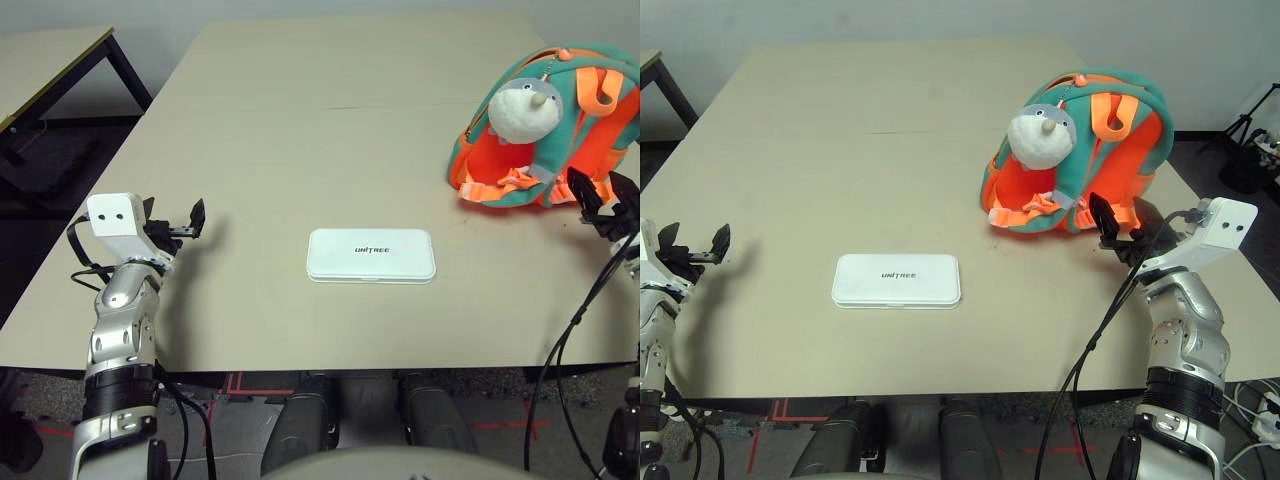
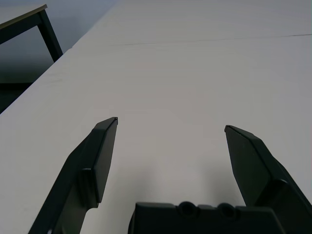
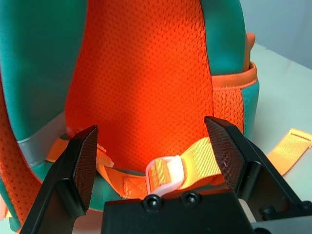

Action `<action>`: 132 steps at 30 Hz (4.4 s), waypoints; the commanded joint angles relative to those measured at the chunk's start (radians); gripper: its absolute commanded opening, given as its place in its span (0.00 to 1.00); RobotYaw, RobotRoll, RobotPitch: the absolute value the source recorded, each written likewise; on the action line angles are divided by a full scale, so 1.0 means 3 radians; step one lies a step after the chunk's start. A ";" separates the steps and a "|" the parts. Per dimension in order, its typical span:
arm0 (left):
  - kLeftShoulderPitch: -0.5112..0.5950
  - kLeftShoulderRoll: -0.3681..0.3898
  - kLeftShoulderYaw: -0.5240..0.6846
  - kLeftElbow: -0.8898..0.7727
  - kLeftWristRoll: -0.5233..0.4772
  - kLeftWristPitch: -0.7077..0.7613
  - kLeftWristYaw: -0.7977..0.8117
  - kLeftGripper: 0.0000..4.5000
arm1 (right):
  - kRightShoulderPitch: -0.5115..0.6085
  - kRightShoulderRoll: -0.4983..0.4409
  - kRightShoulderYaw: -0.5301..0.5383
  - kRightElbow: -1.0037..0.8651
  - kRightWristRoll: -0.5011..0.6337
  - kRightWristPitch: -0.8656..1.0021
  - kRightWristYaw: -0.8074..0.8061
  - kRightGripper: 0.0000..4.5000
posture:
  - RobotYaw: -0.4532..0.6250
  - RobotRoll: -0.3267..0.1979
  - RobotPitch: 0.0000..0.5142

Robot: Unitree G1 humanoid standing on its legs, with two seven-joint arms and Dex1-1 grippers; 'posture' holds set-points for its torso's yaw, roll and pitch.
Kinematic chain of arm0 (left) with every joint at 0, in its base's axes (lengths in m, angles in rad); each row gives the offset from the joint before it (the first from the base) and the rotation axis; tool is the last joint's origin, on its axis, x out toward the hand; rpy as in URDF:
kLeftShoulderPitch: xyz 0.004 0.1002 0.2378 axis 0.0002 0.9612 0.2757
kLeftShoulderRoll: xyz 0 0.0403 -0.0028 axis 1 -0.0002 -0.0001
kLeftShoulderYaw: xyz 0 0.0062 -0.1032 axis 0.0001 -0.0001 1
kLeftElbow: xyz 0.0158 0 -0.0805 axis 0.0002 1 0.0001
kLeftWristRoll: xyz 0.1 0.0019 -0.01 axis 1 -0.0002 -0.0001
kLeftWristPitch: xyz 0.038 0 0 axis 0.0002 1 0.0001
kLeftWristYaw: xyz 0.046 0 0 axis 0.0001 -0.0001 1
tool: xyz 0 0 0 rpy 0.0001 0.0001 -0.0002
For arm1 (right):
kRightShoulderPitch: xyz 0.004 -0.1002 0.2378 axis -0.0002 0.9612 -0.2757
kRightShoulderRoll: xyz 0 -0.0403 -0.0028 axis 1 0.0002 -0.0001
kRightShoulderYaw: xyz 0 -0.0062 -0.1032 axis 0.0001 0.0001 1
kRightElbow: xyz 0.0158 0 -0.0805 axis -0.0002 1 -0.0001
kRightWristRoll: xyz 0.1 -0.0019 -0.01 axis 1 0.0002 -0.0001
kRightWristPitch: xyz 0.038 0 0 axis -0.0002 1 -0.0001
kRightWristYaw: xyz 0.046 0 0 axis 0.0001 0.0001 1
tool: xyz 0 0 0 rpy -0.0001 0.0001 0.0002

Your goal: Put the pencil case into the backpack and zip it.

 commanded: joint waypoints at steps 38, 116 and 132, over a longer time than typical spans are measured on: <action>-0.1975 0.0888 -0.0052 0.0361 -0.2314 0.5153 -0.1346 1.00 | -0.0170 -0.0818 0.0169 -0.1083 0.3260 0.4528 -0.1456 0.00 | 0.31 0.62 0.19; -0.2166 0.0452 -0.1399 0.1677 -0.1330 0.4855 -0.2262 1.00 | -0.0641 0.0068 0.1130 -0.1034 0.0943 0.4254 -0.0568 0.00 | 0.30 0.62 0.20; -0.2122 0.0369 -0.1303 0.1712 -0.1296 0.4797 -0.2193 1.00 | -0.0660 0.0264 0.1387 -0.1183 0.0820 0.4335 -0.0449 0.00 | 0.31 0.62 0.22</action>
